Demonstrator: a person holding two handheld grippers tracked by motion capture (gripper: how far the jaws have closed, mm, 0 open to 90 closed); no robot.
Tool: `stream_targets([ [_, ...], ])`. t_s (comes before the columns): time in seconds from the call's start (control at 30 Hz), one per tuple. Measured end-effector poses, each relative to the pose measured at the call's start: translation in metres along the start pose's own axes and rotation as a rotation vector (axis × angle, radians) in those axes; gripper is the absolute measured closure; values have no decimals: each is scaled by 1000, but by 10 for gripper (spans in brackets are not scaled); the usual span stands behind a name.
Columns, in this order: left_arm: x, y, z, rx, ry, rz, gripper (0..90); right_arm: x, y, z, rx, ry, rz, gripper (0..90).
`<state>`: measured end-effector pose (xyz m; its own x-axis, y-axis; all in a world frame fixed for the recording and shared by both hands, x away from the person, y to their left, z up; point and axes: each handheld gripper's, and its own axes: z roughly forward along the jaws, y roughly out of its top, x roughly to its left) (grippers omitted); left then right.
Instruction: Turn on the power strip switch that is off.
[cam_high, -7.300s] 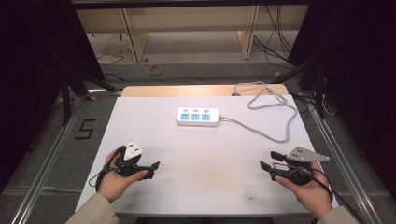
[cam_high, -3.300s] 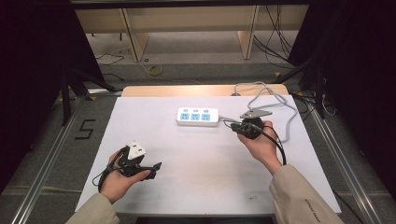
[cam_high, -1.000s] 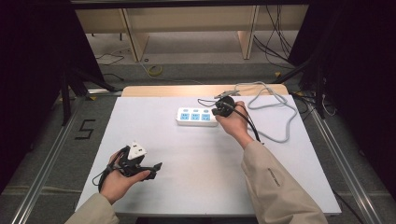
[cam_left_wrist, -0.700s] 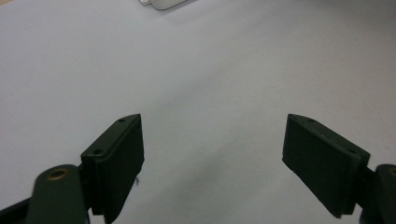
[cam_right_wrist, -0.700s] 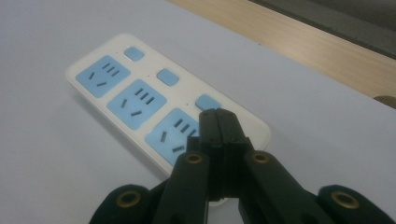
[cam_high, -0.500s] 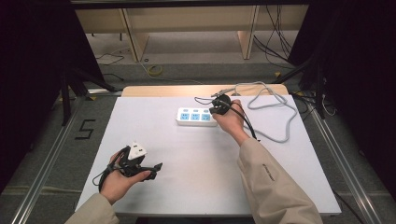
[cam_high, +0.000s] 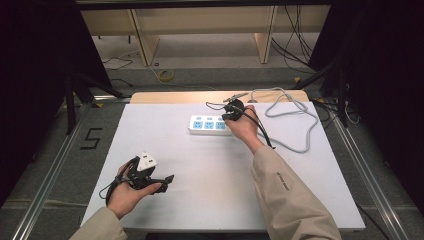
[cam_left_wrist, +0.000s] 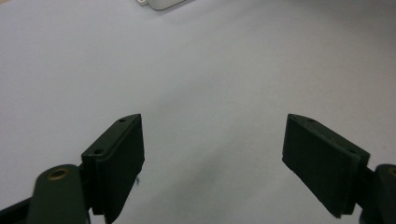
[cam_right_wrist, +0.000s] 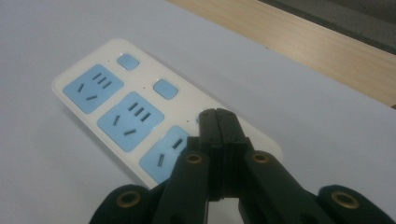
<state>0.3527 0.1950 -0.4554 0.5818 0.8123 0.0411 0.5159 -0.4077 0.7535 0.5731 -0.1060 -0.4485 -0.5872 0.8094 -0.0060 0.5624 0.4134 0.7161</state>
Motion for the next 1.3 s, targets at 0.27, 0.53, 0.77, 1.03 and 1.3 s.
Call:
stream_targets([
  [0.27,0,0,0,5,0,5,205,-2,0,6,9,-3,11,900],
  [0.53,1,0,1,3,-2,4,205,-3,5,9,8,-7,9,900],
  [0.77,1,0,1,1,-1,5,206,-2,8,11,7,-9,9,900],
  [1.03,1,0,1,2,-4,4,207,-4,8,15,15,-13,19,900],
  [1.3,1,0,1,7,-6,8,208,-1,11,18,18,-15,11,900],
])
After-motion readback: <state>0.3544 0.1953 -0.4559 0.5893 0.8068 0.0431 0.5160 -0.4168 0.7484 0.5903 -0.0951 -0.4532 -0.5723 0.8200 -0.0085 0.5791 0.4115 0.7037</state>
